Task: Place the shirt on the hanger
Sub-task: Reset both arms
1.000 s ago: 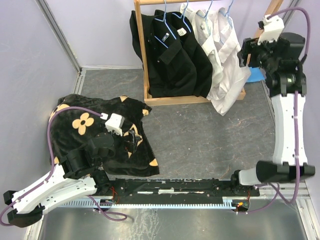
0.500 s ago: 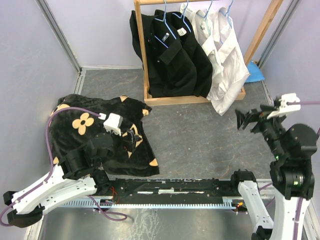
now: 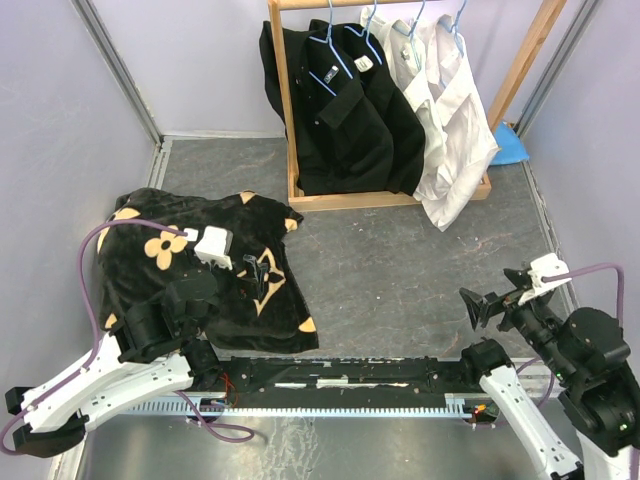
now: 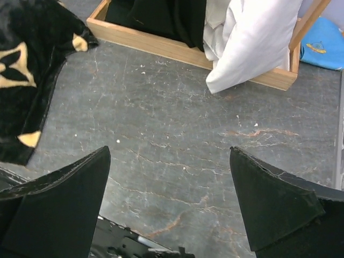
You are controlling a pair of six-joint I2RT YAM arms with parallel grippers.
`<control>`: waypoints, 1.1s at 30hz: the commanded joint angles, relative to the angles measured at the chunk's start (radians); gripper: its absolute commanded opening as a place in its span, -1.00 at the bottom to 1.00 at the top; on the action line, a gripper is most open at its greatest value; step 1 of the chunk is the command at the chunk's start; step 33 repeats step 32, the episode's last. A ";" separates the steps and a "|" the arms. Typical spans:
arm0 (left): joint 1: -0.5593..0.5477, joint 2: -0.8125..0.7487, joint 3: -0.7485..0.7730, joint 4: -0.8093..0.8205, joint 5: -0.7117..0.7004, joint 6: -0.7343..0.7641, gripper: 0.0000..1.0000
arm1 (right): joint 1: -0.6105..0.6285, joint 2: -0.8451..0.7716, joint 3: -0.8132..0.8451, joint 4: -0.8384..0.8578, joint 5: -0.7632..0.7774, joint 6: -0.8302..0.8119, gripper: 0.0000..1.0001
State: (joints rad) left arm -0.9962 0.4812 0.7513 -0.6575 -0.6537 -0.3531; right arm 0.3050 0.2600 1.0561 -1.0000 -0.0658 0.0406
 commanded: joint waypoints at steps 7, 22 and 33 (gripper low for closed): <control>-0.001 -0.011 0.006 0.009 -0.053 -0.041 1.00 | 0.077 -0.116 0.010 0.029 0.273 0.078 0.99; -0.001 -0.032 0.007 0.004 -0.064 -0.046 1.00 | 0.078 -0.215 -0.107 0.086 0.481 0.291 0.99; -0.002 -0.033 0.005 0.006 -0.064 -0.046 1.00 | 0.076 -0.174 -0.105 0.083 0.465 0.279 0.99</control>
